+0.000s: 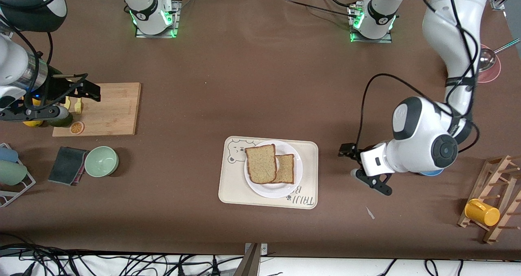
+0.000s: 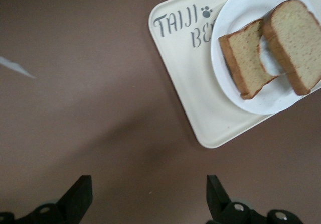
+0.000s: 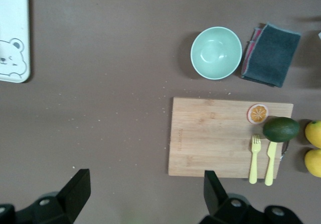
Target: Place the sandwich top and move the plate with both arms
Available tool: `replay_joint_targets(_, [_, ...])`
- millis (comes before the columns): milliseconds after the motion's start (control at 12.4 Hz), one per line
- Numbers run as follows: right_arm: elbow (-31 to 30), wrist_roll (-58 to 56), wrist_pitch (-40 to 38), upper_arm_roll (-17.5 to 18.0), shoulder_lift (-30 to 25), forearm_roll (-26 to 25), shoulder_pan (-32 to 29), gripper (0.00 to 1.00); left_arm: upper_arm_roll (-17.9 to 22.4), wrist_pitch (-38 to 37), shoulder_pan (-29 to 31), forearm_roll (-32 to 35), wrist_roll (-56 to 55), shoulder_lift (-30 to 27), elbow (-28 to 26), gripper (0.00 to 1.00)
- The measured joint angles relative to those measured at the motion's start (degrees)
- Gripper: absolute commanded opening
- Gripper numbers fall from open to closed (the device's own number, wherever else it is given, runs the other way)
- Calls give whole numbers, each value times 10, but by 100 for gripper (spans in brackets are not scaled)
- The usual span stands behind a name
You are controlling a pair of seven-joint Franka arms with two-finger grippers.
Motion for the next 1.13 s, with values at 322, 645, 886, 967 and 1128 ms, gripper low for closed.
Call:
replay_joint_targets(322, [1, 0, 0, -2, -3, 15, 0, 100, 6, -53, 1, 76, -10, -85, 2, 100])
replay_joint_targets(645, [1, 0, 1, -3, -3, 15, 0, 100, 16, -99, 35, 76, -11, -170, 3, 100])
replay_joint_targets(886, [1, 0, 1, -3, -3, 15, 0, 100, 18, -158, 58, 76, -69, -219, 3, 100])
replay_joint_targets(967, [1, -1, 1, -3, -3, 15, 0, 100, 16, -175, 58, 76, -103, -226, 2, 100])
replay_joint_targets(1128, [1, -1, 1, -3, -3, 15, 0, 100, 9, -193, 55, 72, -163, -230, -1, 100])
